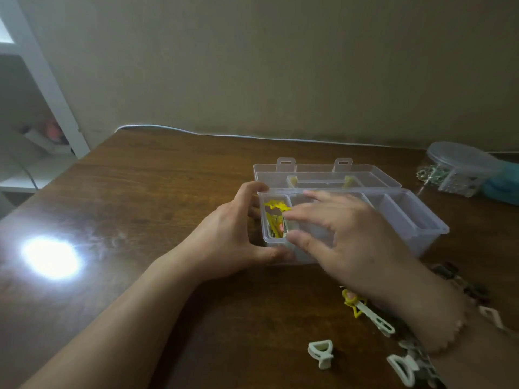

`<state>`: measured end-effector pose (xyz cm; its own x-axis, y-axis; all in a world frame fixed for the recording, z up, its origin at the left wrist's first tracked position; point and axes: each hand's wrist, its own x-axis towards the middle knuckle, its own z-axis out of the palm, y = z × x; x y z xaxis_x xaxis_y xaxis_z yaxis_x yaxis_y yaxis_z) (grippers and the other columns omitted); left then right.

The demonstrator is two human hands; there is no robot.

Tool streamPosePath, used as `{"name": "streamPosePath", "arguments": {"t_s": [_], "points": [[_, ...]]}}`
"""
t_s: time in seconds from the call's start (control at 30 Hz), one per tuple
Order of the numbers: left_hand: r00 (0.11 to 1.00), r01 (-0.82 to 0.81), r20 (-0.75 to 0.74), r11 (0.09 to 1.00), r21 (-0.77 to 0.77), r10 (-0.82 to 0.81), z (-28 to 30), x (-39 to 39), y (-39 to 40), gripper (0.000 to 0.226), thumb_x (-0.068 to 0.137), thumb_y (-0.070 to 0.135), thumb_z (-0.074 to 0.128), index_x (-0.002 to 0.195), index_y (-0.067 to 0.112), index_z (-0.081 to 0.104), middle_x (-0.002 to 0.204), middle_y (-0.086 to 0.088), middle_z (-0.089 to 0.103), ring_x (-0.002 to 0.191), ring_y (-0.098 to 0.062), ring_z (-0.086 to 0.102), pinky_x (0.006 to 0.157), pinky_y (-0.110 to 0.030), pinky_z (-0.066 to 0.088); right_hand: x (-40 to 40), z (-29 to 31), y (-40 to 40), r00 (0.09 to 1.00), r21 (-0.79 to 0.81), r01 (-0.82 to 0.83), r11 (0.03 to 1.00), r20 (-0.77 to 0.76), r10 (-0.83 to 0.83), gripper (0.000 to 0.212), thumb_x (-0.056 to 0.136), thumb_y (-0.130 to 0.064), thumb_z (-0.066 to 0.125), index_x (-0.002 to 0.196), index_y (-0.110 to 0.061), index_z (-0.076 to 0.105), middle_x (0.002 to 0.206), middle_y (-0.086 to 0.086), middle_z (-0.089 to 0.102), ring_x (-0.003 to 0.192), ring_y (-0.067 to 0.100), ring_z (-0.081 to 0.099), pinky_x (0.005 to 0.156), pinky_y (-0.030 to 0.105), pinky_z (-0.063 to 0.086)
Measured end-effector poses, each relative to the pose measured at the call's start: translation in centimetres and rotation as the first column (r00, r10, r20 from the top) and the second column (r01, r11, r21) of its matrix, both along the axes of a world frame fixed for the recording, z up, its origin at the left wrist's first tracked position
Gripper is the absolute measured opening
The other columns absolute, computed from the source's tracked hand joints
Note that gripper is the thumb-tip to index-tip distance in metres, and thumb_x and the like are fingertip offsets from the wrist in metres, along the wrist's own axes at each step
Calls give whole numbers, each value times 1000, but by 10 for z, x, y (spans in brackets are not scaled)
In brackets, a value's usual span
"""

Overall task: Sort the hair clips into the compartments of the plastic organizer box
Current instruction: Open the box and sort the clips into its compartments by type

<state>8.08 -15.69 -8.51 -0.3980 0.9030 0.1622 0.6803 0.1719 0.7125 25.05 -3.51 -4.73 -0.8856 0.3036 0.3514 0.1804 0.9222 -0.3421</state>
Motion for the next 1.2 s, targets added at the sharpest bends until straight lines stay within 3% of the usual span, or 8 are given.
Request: {"name": "streamPosePath", "arguments": {"t_s": [0.13,0.3,0.53,0.7,0.8,0.97,1.03,1.2], "points": [[1000,4,-24,1000,19,-4,-3,-2,0,99,63,58,83,140,39,24,138,10,55,119,-1,57,96,-34,55,-3,-2,1,974,195,-93,976,223,48,65,86,-70,23,131,-37,57,142,-16,50,141,13,30,113,46,22],[999,8,-37,1000,7,-7,-3,-3,0,99,65,55,84,142,39,23,139,10,54,118,-1,56,97,-32,54,-1,-1,2,991,232,-99,968,106,76,53,88,-67,35,108,-34,71,120,-13,64,120,13,50,96,35,32],[999,9,-38,1000,-19,-9,0,0,-1,103,63,62,80,142,40,19,141,9,53,121,-1,54,99,-32,53,2,-2,8,991,116,-103,988,-79,112,42,90,-59,45,110,-30,67,112,-13,67,111,8,56,95,39,45],[998,-1,-58,998,-67,-2,3,0,-1,106,63,63,79,145,45,14,142,12,52,122,-3,54,102,-32,51,21,14,20,973,-26,-83,996,-217,75,21,88,-41,52,85,-28,69,72,-15,65,68,6,60,57,16,46],[997,-29,-74,996,-87,22,4,-3,-3,108,62,64,79,148,43,17,140,12,53,120,-5,55,101,-34,51,33,24,22,994,-95,-102,990,-56,97,19,85,-44,56,76,-32,69,63,-12,64,63,8,61,52,15,47],[998,-45,-45,994,-102,40,8,-11,-7,105,63,61,81,147,42,21,143,11,51,122,-7,55,100,-38,52,44,34,24,861,-81,-107,991,490,133,14,80,-53,65,94,-50,65,97,-46,53,85,-20,52,59,11,44],[999,-40,-30,993,-111,37,8,-16,-10,105,62,63,81,146,43,23,143,11,52,123,-9,56,101,-39,52,45,34,20,784,-52,-116,992,608,124,28,80,-53,68,106,-58,57,98,-42,55,91,-23,46,62,14,43],[995,-64,-83,990,-127,53,9,-25,-17,104,52,80,72,141,50,26,145,14,49,134,-13,46,110,-49,42,41,35,10,660,18,-87,996,750,44,50,84,-49,67,125,-61,42,93,-22,57,86,-1,53,74,24,50]]}}
